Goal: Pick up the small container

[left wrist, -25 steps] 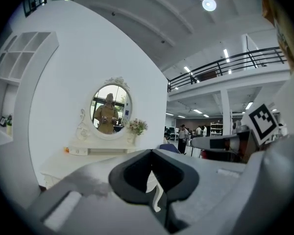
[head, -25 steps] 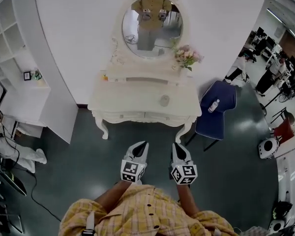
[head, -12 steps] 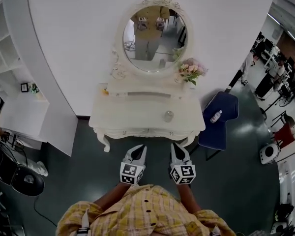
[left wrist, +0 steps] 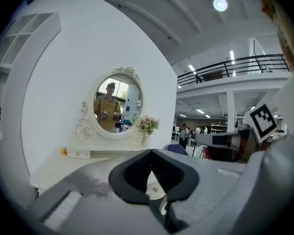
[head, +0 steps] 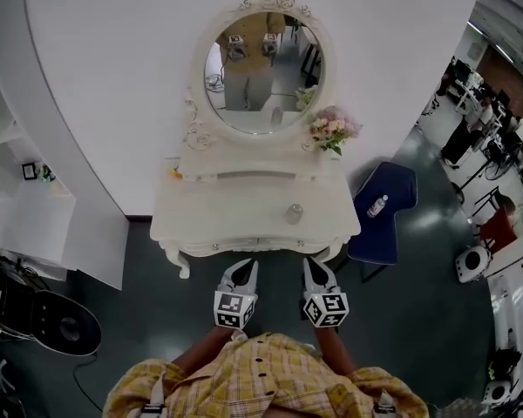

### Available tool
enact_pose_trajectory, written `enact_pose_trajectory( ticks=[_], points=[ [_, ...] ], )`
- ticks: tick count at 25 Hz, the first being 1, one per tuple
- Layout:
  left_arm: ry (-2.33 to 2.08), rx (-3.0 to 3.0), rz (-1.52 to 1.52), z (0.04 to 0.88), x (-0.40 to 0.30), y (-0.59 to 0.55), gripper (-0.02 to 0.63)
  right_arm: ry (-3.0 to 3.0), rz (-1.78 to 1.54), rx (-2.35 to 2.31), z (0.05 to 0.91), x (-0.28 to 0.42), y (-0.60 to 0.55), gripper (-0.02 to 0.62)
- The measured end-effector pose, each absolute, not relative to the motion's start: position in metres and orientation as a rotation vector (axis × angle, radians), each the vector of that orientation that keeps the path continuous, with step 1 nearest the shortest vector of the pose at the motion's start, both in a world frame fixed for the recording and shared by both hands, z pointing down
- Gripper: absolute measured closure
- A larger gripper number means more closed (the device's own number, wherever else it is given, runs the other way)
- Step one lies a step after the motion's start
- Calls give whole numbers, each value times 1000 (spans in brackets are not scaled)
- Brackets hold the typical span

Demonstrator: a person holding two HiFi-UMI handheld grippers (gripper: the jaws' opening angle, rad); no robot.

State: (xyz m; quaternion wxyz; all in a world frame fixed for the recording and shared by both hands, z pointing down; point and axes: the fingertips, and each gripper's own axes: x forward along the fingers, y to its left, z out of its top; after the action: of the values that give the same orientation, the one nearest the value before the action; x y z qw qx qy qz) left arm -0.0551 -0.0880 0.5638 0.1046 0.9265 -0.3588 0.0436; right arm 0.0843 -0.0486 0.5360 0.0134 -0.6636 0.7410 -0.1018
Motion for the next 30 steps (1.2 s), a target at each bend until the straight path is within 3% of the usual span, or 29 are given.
enact_pose_trajectory(
  ticks=[13,30],
  points=[
    [-1057,2704,108,571,-40,-126,606,2327,-387,-2102,556,86,-87,592],
    [-1057,2713,277,602,28,-186,606,2359,-503,-2043,604,151,-164,593]
  ],
)
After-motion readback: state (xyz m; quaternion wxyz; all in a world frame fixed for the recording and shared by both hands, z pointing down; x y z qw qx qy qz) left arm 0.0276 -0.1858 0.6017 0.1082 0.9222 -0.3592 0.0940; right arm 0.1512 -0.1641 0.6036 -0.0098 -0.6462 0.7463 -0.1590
